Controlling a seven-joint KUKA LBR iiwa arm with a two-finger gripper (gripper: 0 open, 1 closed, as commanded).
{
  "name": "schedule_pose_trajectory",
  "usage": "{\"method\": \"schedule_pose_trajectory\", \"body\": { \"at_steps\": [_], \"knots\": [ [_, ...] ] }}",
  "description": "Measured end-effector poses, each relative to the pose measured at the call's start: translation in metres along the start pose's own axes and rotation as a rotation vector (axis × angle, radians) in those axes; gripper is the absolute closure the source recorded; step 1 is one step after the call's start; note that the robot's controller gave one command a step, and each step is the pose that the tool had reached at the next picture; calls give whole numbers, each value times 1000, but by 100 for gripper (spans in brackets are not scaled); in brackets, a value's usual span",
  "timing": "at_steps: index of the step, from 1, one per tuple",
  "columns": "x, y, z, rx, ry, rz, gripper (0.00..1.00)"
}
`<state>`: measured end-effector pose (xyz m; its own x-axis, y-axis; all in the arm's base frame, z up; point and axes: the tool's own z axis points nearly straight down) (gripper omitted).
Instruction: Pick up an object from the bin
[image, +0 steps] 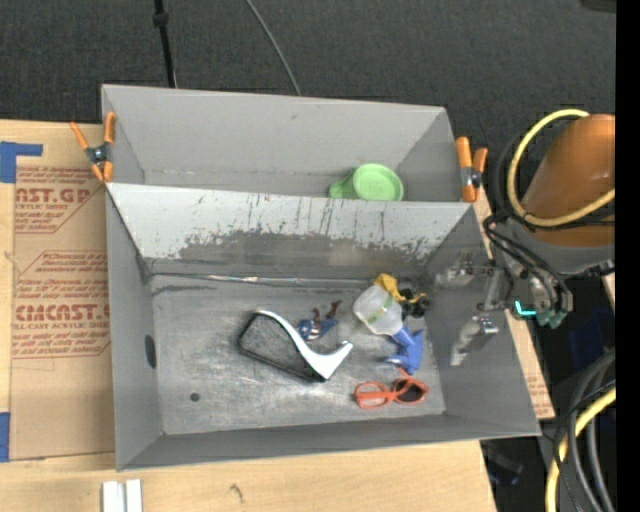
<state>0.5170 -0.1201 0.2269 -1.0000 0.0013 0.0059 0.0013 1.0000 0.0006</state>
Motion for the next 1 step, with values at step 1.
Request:
{"method": "schedule_pose_trajectory", "body": {
  "at_steps": [1],
  "knots": [
    [-2,1,-4,1,-8,-2,0]
  ]
}}
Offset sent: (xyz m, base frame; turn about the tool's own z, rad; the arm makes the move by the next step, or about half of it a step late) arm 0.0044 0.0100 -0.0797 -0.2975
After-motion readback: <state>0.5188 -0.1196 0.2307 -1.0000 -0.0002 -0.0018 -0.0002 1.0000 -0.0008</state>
